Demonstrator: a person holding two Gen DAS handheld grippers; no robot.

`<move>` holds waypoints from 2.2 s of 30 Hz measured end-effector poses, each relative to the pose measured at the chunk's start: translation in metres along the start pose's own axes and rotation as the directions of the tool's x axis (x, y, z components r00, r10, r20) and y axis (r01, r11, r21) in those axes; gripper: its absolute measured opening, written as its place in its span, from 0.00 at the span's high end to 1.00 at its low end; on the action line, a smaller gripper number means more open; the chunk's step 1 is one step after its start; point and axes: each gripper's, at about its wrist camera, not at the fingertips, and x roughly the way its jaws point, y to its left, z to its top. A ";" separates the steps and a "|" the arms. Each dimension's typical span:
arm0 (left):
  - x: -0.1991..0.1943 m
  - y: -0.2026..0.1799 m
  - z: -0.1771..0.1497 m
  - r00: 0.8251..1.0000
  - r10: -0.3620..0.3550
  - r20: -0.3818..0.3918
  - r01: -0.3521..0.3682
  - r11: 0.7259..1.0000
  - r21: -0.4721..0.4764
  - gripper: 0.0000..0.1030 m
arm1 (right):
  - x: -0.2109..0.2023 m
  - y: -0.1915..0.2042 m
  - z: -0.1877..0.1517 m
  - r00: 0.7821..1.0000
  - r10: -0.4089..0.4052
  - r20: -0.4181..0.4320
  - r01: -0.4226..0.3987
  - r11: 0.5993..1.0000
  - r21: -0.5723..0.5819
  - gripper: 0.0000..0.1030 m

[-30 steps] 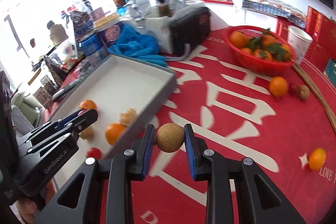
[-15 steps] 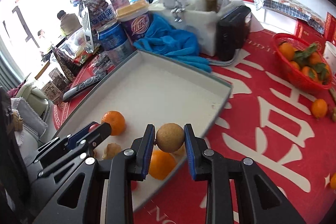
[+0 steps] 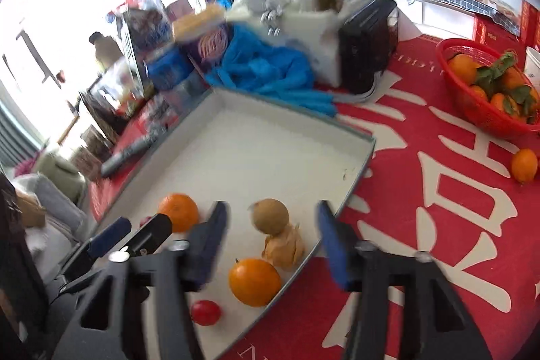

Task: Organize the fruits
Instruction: 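Move both open tools back over the fruits on the table, then lower the left tool onto a loose orange and close it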

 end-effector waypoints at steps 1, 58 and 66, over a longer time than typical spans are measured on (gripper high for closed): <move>0.000 -0.003 0.000 1.000 -0.004 0.001 0.004 1.000 0.016 0.19 | -0.006 -0.004 0.001 1.000 -0.018 0.020 0.018 1.000 0.016 0.02; 0.082 -0.343 -0.047 0.962 -0.119 -0.245 0.229 0.841 0.490 0.19 | -0.141 -0.226 -0.132 0.877 -0.467 -0.114 0.479 0.868 0.132 0.00; 0.110 -0.348 -0.040 0.960 -0.114 -0.254 0.216 0.880 0.423 0.25 | -0.142 -0.225 -0.132 0.877 -0.467 -0.113 0.479 0.868 0.132 0.00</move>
